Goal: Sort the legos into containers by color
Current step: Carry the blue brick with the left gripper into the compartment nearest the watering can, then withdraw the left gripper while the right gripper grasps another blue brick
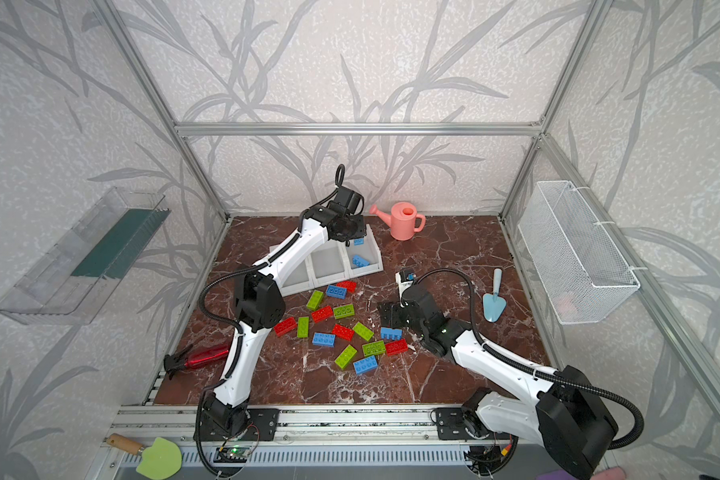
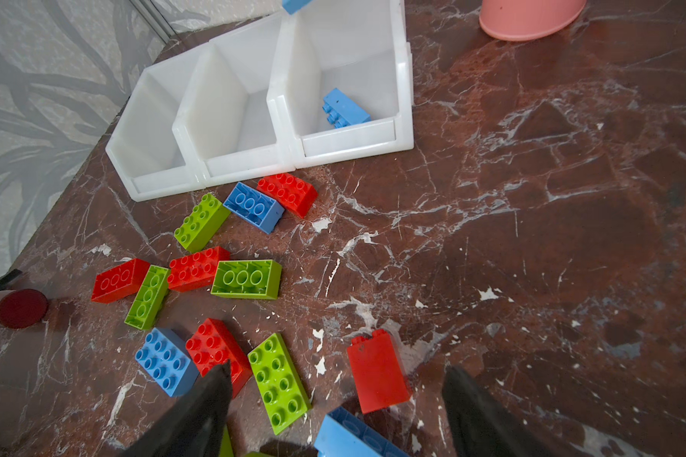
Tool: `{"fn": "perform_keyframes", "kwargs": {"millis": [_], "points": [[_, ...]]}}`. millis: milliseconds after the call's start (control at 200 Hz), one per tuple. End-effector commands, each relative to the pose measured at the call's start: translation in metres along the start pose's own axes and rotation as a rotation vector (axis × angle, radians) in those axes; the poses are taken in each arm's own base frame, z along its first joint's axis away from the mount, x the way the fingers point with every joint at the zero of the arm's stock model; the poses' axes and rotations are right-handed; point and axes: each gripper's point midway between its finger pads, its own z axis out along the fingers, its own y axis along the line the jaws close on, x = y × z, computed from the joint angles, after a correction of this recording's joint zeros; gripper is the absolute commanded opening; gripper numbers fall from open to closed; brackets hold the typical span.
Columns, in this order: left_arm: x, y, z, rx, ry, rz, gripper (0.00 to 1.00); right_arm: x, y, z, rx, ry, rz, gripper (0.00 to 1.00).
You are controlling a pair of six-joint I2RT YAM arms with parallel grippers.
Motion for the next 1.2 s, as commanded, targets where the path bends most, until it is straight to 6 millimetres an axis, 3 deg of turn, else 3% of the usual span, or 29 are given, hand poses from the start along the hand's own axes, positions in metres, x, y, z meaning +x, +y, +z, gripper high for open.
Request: {"fn": "perform_keyframes", "kwargs": {"millis": [0,165,325,465,570,785,1020,1200], "points": [[0.003,0.005,0.004,-0.011,0.036,0.009,0.3,-0.003,0.001,-0.003,-0.004,-0.025,-0.002,0.85],[0.001,0.005,0.011,-0.001,0.035,0.004,0.36,-0.001,0.001,-0.002,0.001,-0.016,-0.007,0.85],[-0.004,0.004,0.004,0.004,0.025,0.007,0.58,0.0,0.0,-0.001,0.038,-0.006,-0.053,0.87],[-0.008,0.001,-0.015,0.01,0.012,0.015,0.74,-0.001,0.002,-0.004,0.065,0.009,-0.078,0.93],[-0.012,0.0,-0.039,0.019,-0.012,0.013,0.78,-0.006,0.0,-0.011,0.111,0.027,-0.091,0.95],[-0.013,-0.006,-0.121,0.043,-0.137,0.035,0.84,0.004,-0.017,-0.031,0.208,0.059,-0.038,0.95],[0.024,0.024,-0.192,0.076,-0.227,-0.045,0.87,0.02,-0.024,-0.045,0.323,0.059,0.055,0.99],[0.067,0.056,-0.227,0.075,-0.232,-0.072,0.87,0.032,-0.031,-0.049,0.441,0.051,0.095,0.99]]}}
